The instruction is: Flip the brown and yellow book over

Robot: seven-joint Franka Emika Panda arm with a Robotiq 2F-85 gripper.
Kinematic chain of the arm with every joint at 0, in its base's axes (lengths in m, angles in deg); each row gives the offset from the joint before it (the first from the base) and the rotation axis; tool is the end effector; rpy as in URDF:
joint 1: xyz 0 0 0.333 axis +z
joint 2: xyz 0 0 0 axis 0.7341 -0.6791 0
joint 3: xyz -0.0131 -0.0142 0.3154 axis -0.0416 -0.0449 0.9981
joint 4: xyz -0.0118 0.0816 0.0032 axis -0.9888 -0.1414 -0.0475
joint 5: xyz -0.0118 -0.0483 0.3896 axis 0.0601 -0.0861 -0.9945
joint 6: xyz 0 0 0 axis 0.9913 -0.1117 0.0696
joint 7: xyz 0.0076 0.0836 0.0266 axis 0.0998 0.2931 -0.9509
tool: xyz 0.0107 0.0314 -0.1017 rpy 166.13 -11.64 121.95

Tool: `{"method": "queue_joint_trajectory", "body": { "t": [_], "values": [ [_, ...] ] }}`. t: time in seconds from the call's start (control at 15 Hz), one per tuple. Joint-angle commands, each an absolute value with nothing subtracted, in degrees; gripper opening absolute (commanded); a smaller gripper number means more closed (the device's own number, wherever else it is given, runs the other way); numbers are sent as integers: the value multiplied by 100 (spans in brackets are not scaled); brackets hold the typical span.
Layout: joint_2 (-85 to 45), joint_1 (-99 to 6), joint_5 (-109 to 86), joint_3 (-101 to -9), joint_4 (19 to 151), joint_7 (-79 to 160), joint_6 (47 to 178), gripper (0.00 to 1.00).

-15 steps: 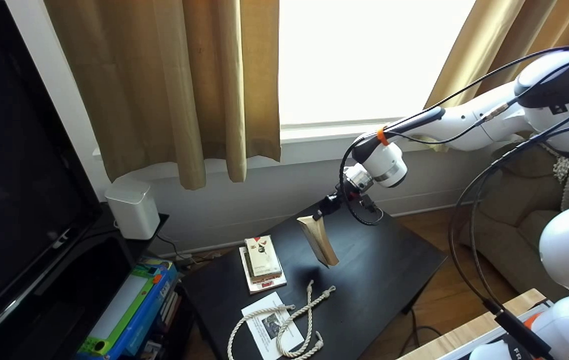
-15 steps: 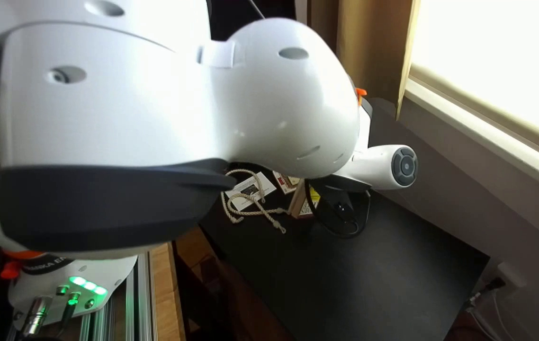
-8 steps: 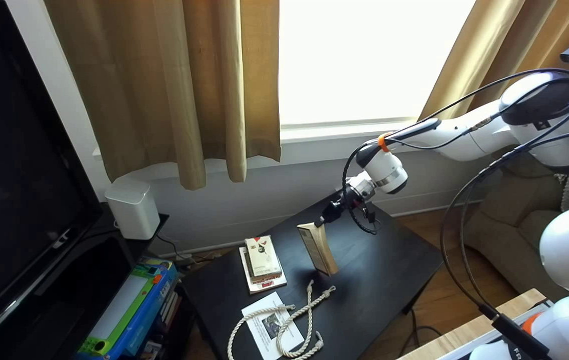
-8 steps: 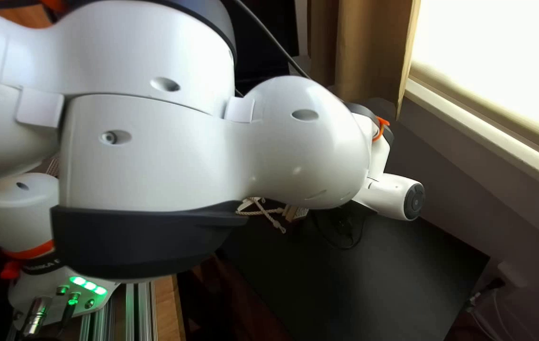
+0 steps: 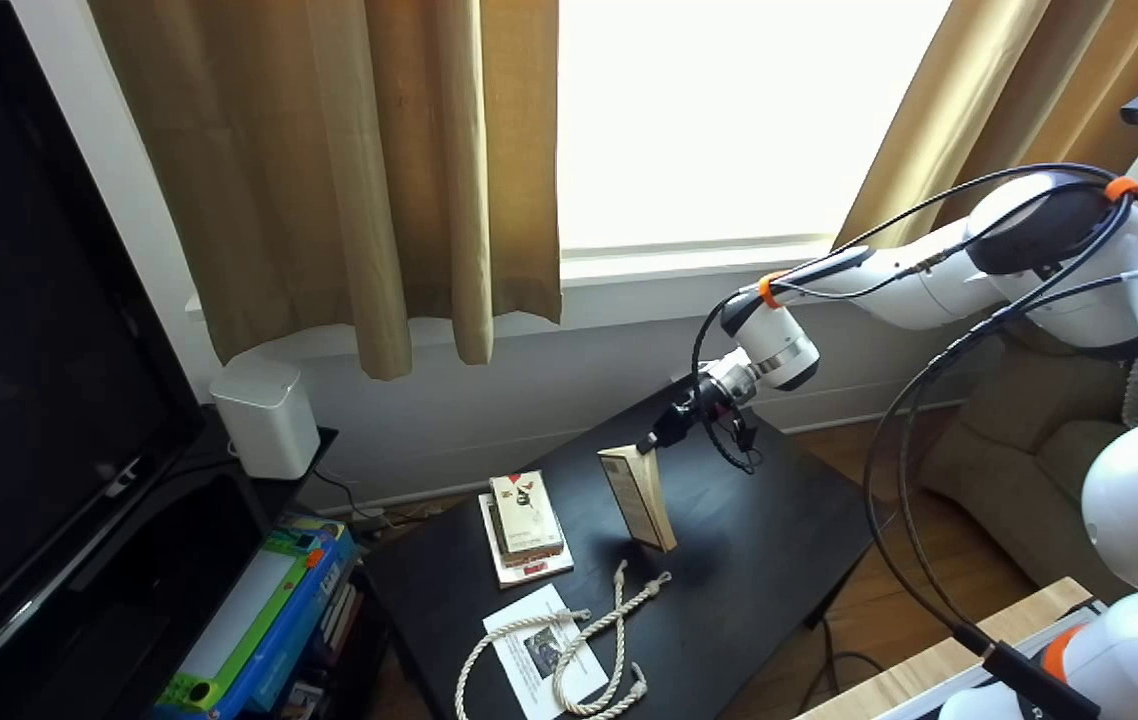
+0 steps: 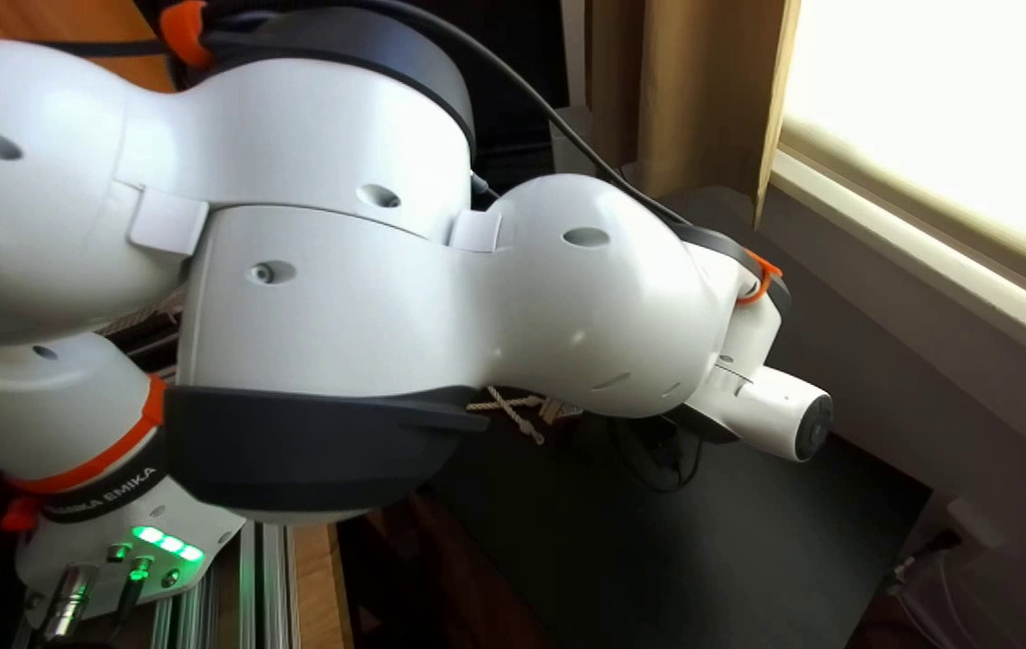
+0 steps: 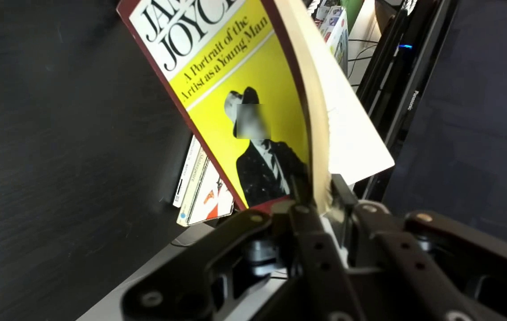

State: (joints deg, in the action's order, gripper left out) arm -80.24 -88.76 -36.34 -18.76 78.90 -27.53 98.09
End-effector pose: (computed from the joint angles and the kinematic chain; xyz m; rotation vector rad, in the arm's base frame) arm 0.5848 -0.0757 -0.0579 -2.0097 -0.4289 -0.0696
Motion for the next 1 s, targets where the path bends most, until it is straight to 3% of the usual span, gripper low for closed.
{"method": "queue_joint_trajectory", "body": {
  "t": [0.0,0.87,0.93],
  "values": [
    [-8126,-8559,-3969,-2322,7467,-3008,9443,4],
    [-7834,-7409,-4055,-3520,7163,-2315,9997,4],
    [-7797,-7345,-4038,-3581,7179,-2224,10081,39]
  ]
}}
